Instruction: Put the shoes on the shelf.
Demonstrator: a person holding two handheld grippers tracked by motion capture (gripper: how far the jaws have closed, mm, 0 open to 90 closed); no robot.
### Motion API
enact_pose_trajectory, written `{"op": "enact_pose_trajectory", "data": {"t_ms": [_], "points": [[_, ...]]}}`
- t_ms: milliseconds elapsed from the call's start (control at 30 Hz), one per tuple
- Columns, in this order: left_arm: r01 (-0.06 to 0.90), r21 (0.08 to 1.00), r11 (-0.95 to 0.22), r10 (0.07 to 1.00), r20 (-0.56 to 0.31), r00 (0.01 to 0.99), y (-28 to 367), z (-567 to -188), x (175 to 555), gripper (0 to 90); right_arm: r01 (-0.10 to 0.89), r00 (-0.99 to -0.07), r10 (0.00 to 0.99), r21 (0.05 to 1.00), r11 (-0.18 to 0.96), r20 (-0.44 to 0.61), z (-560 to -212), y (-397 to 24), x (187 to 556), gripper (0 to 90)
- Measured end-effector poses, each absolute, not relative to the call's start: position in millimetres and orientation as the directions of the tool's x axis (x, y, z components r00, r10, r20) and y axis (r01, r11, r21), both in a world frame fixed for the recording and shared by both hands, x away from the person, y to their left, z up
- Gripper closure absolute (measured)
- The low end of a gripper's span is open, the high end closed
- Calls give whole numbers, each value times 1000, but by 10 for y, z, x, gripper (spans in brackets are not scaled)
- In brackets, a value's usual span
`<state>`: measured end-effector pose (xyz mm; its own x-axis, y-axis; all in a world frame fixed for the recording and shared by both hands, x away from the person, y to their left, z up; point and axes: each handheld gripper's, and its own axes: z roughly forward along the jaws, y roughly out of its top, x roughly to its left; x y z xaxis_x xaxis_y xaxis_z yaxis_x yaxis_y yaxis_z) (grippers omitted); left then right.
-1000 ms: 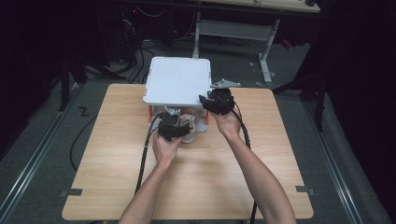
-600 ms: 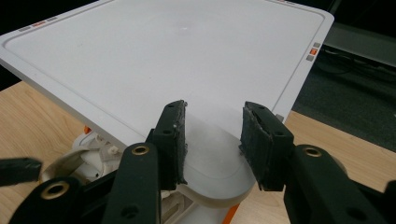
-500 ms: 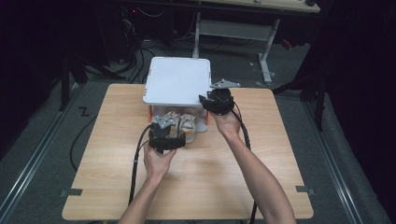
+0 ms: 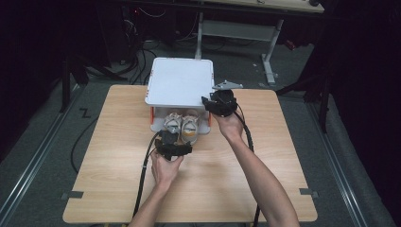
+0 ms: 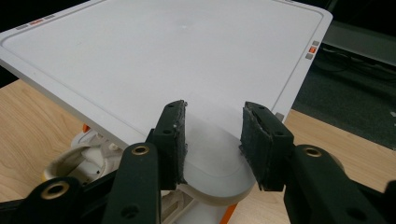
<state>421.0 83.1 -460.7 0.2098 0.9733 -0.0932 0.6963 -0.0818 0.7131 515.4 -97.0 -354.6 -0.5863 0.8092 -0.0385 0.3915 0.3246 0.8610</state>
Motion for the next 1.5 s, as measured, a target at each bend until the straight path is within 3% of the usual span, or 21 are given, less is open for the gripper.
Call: {"op": "enact_pose_trajectory", "data": {"t_ms": [267,533,700,1500], "points": [[699,710,-86,978,-73,194,747,-4595,4368,249,392,-587,809,861,325,-38,-3546,-969,5153,598],[668,743,-41,979,-103,176,798,-4644,4466,269,397,-586,810,859,324,-35,-3543,-963,5150,607],[659,749,-66,985,-56,163,790,-4629,4592,286,399,-585,810,858,324,-34,-3541,-963,5150,608],[613,789,-25,991,-63,121,727,-4710,4910,343,400,-588,808,860,318,-25,-3545,-968,5151,612]]}}
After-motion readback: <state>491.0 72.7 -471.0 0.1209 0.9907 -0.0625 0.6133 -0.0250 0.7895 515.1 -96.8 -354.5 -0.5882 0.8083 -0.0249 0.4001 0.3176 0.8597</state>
